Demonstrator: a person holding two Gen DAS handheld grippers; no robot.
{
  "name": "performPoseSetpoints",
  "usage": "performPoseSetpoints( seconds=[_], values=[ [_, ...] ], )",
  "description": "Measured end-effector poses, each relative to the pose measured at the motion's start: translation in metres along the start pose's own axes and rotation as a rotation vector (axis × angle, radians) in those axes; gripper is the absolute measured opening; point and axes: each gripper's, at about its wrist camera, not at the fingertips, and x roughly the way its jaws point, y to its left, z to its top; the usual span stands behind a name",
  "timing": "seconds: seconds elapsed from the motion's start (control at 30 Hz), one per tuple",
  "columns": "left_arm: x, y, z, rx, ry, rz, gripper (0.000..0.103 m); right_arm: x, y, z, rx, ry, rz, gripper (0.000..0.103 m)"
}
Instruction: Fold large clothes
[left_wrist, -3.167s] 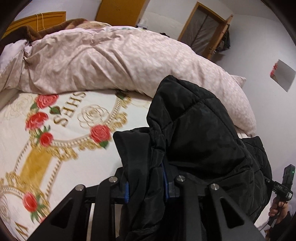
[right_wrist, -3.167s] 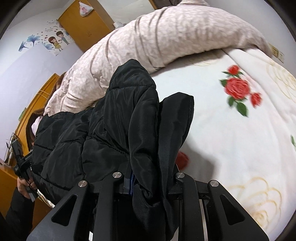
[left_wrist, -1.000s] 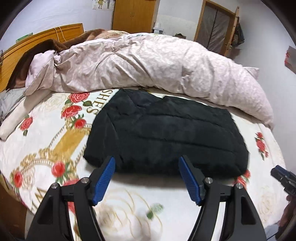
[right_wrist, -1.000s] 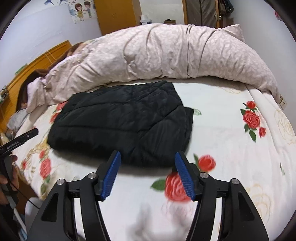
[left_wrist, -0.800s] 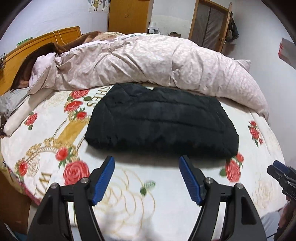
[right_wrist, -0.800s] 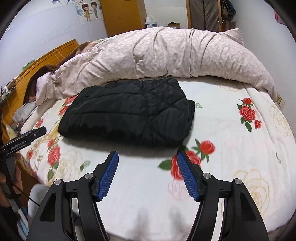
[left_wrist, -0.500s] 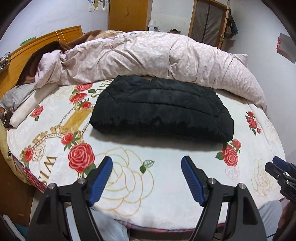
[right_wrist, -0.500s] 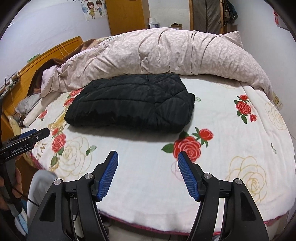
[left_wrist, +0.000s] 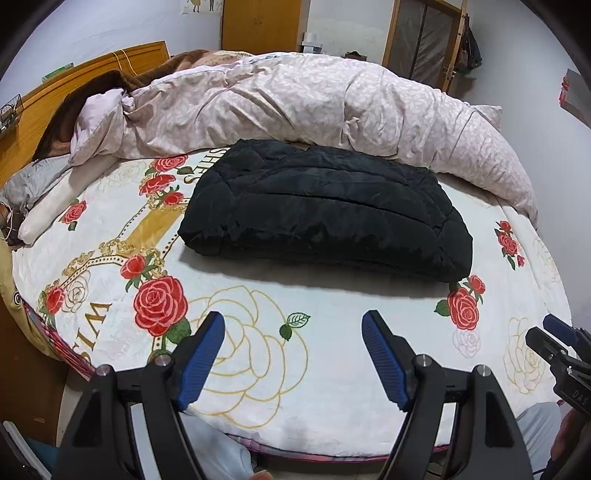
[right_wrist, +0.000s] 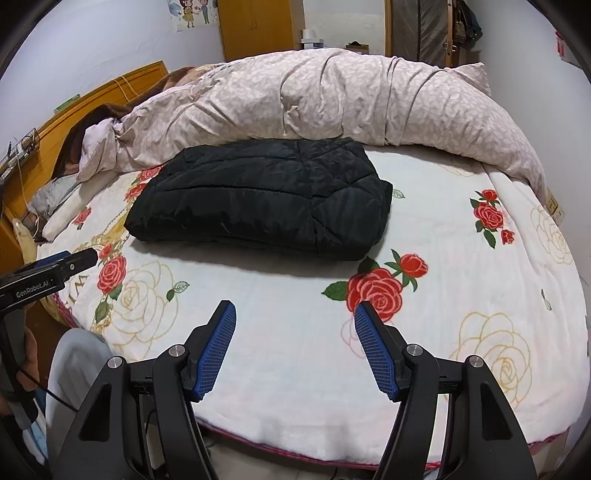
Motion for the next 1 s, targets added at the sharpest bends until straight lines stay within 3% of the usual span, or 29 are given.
performPoseSetpoints(
  seconds=[1.0],
  values=[
    [0.0003, 0.0016, -0.0009, -0.003, 0.005, 0.017, 0.078, 0.0054, 0.0005, -0.0027, -0.011, 0.023, 0.006, 0.067]
  ],
)
